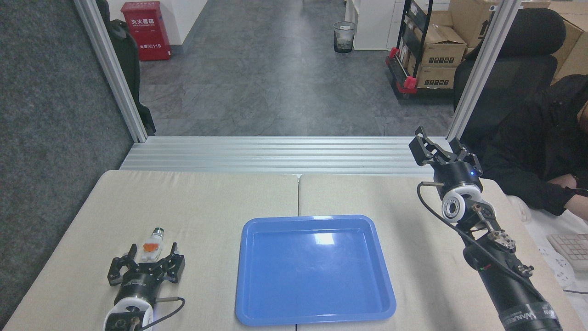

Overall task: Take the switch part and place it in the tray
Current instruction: 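Lower the left gripper over the switch part and close on it, then lift the switch part with the left gripper and carry it over the tray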

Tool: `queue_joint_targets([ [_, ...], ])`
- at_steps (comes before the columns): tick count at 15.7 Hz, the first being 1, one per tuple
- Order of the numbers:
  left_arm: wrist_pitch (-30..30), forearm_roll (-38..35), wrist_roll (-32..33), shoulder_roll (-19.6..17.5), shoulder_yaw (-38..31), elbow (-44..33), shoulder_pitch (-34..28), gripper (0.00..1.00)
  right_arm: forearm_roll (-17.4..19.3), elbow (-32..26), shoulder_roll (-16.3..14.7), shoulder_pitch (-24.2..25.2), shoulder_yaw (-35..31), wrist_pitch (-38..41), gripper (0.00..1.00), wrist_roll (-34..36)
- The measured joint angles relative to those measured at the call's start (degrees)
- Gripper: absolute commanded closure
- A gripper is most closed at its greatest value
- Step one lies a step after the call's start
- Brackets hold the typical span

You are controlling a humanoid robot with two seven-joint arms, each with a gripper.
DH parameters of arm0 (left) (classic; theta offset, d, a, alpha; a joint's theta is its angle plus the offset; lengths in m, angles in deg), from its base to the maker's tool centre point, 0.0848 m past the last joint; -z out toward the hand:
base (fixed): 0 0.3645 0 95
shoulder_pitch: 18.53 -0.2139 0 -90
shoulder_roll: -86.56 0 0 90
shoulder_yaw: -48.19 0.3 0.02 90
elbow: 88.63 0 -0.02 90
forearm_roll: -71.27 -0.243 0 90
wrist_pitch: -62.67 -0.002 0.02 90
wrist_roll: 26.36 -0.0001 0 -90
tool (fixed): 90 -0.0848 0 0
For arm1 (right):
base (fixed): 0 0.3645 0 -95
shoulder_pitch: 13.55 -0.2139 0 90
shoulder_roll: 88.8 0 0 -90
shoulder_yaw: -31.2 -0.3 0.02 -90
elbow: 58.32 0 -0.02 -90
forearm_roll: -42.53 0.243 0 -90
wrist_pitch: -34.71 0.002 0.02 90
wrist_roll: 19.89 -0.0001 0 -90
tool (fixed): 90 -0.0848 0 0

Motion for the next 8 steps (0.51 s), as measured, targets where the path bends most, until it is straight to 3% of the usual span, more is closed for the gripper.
queue_joint_targets([
  [1, 0.01, -0.05, -0.13, -0.09, 0.16, 0.57, -0.01, 0.20, 0.00, 0.00, 0.00, 0.00, 0.00, 0.00, 0.01, 0.00],
  [5, -0.01, -0.23, -0.32, -0.37, 0.66, 2.32, -0.06, 0.94, 0.00, 0.00, 0.00, 0.00, 0.00, 0.00, 0.01, 0.00],
  [6, -0.01, -0.26, -0.36, -0.42, 0.76, 2.65, -0.05, 1.00, 0.00, 0.00, 0.00, 0.00, 0.00, 0.00, 0.01, 0.00],
  [8, 0.04, -0.30, -0.53, -0.52, 0.92, 3.16, -0.02, 1.00, 0.00, 0.00, 0.00, 0.00, 0.00, 0.00, 0.01, 0.00],
])
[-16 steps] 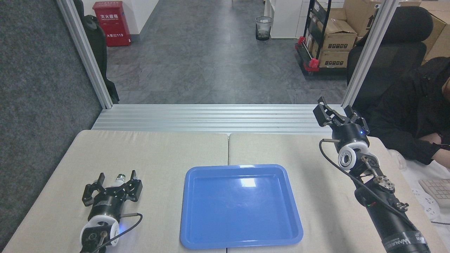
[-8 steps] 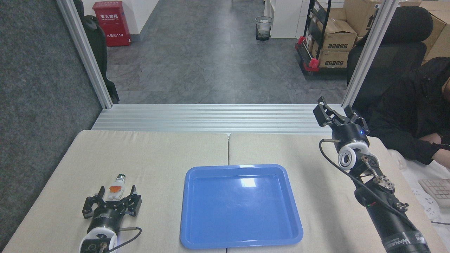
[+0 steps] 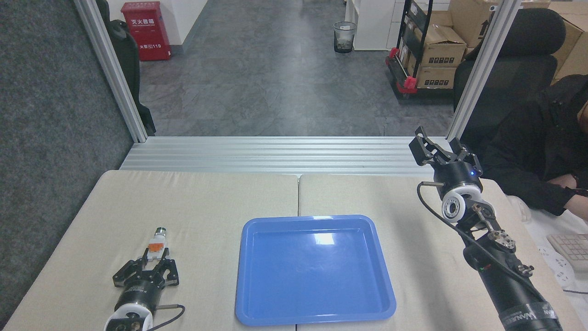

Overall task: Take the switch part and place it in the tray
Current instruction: 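Lift the switch part with the left gripper and carry it over the tray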

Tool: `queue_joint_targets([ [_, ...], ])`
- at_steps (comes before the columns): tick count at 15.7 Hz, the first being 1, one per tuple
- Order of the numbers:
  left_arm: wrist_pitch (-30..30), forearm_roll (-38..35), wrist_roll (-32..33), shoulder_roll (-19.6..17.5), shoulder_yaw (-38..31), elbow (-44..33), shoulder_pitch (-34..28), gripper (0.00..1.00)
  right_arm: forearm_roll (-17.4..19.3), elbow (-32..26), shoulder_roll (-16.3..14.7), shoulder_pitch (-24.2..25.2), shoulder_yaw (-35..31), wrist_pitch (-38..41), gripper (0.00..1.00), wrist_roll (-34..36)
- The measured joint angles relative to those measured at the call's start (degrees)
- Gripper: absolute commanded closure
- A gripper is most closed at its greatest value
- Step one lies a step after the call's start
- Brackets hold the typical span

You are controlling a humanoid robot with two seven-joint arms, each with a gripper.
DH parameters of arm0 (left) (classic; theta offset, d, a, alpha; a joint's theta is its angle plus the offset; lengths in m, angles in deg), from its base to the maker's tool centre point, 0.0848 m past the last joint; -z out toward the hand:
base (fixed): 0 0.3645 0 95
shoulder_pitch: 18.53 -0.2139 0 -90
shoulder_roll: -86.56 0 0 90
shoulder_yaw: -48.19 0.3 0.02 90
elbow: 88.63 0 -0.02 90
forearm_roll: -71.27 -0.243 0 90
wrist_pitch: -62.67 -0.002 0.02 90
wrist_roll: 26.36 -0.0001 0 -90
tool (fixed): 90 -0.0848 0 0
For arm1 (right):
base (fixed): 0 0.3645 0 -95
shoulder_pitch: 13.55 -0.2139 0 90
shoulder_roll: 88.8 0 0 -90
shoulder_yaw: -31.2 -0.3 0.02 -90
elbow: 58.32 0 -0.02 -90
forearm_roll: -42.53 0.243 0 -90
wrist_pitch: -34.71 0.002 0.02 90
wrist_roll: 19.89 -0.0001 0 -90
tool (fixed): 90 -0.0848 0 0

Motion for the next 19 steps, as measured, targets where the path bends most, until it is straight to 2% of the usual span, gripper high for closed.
queue_joint_targets([
  [6, -0.37, 0.59, 1.06, -1.18, -0.62, -2.35, -0.03, 1.00, -0.04, 0.00, -0.01, 0.00, 0.00, 0.00, 0.01, 0.00],
  [14, 13.25, 0.22, 3.79, -0.99, 1.49, -22.08, -0.12, 1.00, -0.04, 0.00, -0.02, 0.00, 0.00, 0.00, 0.01, 0.00],
  [16, 15.52, -1.96, 4.74, -0.34, 4.24, -25.56, 0.08, 1.00, -0.04, 0.00, -0.02, 0.00, 0.00, 0.00, 0.01, 0.00],
  [19, 20.00, -9.86, 8.20, 1.06, 9.62, -28.16, 0.41, 1.00, -0.04, 0.00, -0.01, 0.00, 0.00, 0.00, 0.01, 0.00],
])
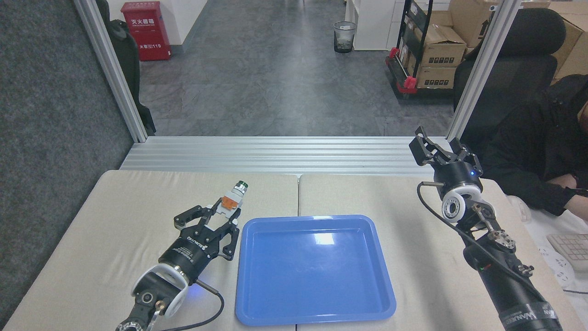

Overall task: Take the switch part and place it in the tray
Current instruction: 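Lift the switch part with the left gripper and carry it over the tray, then lower the switch part into the blue tray and open the left gripper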

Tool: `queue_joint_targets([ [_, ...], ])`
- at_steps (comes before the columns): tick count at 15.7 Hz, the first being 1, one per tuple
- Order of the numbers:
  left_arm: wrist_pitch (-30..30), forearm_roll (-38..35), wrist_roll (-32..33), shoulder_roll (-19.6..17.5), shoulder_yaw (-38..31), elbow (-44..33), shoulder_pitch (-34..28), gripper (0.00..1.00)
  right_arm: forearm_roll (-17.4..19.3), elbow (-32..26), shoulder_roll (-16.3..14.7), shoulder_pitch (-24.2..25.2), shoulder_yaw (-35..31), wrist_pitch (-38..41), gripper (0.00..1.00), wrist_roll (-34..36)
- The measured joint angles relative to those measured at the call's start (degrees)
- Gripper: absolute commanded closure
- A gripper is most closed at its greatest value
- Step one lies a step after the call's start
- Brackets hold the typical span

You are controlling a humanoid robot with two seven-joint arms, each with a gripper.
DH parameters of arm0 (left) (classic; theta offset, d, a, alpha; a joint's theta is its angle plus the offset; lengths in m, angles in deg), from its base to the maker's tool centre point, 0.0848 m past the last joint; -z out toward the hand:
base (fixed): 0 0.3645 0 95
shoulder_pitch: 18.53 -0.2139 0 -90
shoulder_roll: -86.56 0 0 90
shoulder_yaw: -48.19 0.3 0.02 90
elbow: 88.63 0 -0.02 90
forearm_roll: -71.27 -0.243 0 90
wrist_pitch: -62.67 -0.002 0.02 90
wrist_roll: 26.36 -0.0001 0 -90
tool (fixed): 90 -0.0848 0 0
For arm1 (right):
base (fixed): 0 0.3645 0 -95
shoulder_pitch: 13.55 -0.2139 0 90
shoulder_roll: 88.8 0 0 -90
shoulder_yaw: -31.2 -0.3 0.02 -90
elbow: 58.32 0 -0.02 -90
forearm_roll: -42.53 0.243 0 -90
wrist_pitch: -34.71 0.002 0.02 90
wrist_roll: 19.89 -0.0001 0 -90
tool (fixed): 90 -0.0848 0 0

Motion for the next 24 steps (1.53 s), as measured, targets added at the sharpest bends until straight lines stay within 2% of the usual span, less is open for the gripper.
queue_joint_targets([
  [4, 5.77, -8.72, 4.24, 3.08, 6.35, -0.55, 0.16, 1.00, 0.01, 0.00, 0.02, 0.00, 0.00, 0.00, 0.01, 0.00],
  [8, 6.87, -13.31, 5.27, 6.11, 11.20, 1.19, 0.66, 0.98, 0.02, 0.00, 0.02, 0.00, 0.00, 0.00, 0.01, 0.00],
  [11, 7.07, -14.95, 5.50, 7.46, 13.55, 3.00, 0.78, 0.83, 0.02, 0.00, 0.03, 0.00, 0.00, 0.00, 0.01, 0.00],
  [12, 7.26, -15.28, 5.51, 7.88, 14.22, 3.56, 0.70, 0.82, 0.02, 0.00, 0.04, 0.00, 0.00, 0.00, 0.01, 0.00],
  [15, 7.35, -15.93, 5.56, 8.71, 15.67, 5.54, 0.71, 0.56, 0.02, 0.00, 0.04, 0.00, 0.00, 0.00, 0.01, 0.00],
  [16, 7.35, -16.00, 5.57, 8.96, 16.02, 6.22, 0.91, 0.44, 0.02, 0.00, 0.04, 0.00, 0.00, 0.00, 0.01, 0.00],
  [17, 7.20, -16.02, 5.58, 9.17, 16.31, 6.86, 1.14, 0.26, 0.02, 0.00, 0.05, 0.00, 0.00, 0.00, 0.01, 0.00],
  [20, 6.81, -16.04, 5.58, 9.69, 16.48, 8.10, 1.85, 0.05, 0.02, 0.00, 0.05, 0.00, 0.00, 0.00, 0.01, 0.00],
  [24, 6.67, -15.60, 5.67, 10.19, 15.65, 7.12, 2.26, 0.01, 0.03, 0.00, 0.05, 0.00, 0.00, 0.00, 0.01, 0.00],
])
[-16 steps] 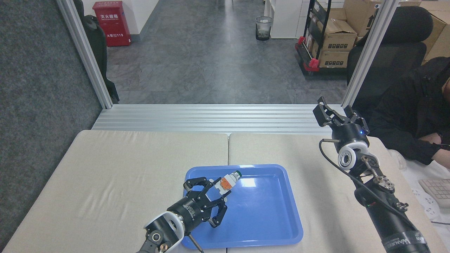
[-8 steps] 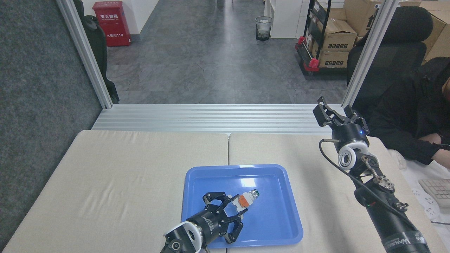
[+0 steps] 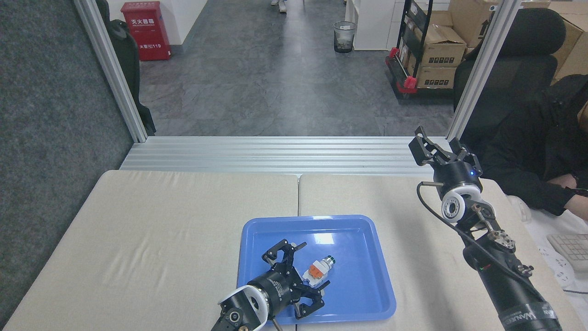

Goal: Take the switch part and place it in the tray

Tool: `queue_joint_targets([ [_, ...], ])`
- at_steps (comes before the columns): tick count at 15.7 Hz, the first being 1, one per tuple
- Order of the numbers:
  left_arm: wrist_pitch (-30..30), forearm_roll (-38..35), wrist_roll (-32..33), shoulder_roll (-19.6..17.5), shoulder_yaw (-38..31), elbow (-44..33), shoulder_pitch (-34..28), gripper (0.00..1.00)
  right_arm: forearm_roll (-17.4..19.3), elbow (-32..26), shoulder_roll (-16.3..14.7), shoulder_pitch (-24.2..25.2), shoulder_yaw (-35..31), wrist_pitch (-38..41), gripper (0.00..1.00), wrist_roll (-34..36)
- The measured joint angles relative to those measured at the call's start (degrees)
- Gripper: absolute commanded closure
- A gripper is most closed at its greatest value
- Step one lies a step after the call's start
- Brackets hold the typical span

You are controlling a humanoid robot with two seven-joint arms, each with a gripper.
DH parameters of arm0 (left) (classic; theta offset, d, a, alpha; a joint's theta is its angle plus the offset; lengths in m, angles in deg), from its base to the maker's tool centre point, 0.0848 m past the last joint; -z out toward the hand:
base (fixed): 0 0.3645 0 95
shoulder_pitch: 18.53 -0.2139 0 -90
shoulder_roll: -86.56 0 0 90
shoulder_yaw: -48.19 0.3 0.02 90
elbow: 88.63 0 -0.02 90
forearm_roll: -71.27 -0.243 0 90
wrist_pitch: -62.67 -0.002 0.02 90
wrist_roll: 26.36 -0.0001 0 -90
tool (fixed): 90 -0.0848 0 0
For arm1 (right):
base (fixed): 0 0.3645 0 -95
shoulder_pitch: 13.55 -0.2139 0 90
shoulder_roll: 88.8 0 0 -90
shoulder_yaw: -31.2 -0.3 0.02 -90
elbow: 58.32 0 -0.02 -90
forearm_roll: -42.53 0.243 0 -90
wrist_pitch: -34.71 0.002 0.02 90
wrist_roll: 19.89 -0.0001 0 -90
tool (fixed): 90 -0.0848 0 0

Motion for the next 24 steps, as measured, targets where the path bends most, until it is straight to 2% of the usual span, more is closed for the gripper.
queue_joint_targets([
  [3, -4.08, 5.21, -0.05, 0.47, -3.77, -2.23, 1.94, 0.01, 0.00, 0.00, 0.00, 0.00, 0.00, 0.00, 0.01, 0.00],
  [6, -13.71, 12.30, -0.77, 0.46, -10.34, -2.73, 6.18, 0.01, -0.01, 0.00, 0.00, 0.00, 0.00, 0.00, 0.01, 0.00],
  [9, -25.45, 16.24, -2.36, -0.39, -15.34, -0.77, 9.25, 0.01, -0.01, 0.00, 0.00, 0.00, 0.00, 0.00, 0.01, 0.00],
  [11, -29.96, 18.30, -3.74, -1.04, -17.82, 1.85, 10.59, 0.01, -0.01, 0.00, 0.00, 0.00, 0.00, 0.00, 0.01, 0.00],
  [16, -32.85, 23.04, -4.82, -2.20, -21.96, 6.90, 11.96, 0.01, -0.01, 0.00, 0.00, 0.00, 0.00, 0.00, 0.01, 0.00],
  [24, -32.66, 25.33, -4.88, -3.40, -25.21, 10.63, 13.13, 0.00, -0.01, 0.00, 0.00, 0.00, 0.00, 0.00, 0.01, 0.00],
])
